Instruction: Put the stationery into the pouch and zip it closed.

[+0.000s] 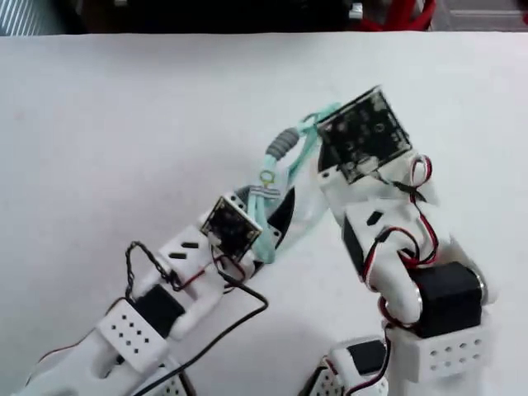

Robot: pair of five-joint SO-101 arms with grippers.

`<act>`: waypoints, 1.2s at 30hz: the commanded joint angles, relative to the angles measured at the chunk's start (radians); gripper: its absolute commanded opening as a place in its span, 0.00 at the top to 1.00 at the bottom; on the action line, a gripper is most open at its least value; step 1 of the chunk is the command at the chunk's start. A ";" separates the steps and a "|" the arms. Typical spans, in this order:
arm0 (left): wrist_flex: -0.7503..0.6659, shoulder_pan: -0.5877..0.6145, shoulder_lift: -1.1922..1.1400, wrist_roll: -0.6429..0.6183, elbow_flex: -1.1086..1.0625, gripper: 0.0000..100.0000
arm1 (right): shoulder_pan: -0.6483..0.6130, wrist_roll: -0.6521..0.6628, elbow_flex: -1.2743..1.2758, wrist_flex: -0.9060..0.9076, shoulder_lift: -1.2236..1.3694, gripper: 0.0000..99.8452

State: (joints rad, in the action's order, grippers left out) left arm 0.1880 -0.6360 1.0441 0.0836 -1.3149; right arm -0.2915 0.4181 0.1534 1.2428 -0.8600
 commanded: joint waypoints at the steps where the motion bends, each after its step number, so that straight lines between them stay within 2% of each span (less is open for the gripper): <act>1: 0.044 0.015 -0.028 0.003 -0.006 0.97 | 0.016 -0.190 -0.014 -0.079 -0.019 0.83; 6: 0.044 0.008 -0.028 0.003 -0.006 0.97 | 0.015 -0.324 -0.060 -0.079 0.056 0.83; 11: 0.044 0.008 -0.028 0.003 -0.006 0.97 | -0.016 -0.390 -0.114 -0.033 0.219 0.83; 19: 0.044 0.008 -0.028 0.005 -0.006 0.97 | -0.093 -0.606 -0.522 0.196 0.407 0.78; 22: 0.044 0.008 -0.028 0.005 -0.008 0.97 | -0.108 -0.637 -0.603 0.266 0.492 0.78; 29: 0.044 0.008 -0.028 0.005 -0.011 0.97 | -0.007 -0.736 -0.694 0.461 0.630 0.78; 36: 0.044 0.008 -0.031 0.005 -0.009 0.97 | -0.010 -0.723 -0.703 0.461 0.674 0.79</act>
State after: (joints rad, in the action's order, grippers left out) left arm 0.1880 -0.6360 1.0441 0.0836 -1.3149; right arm -0.3115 -0.3061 -0.5063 1.7077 -0.1941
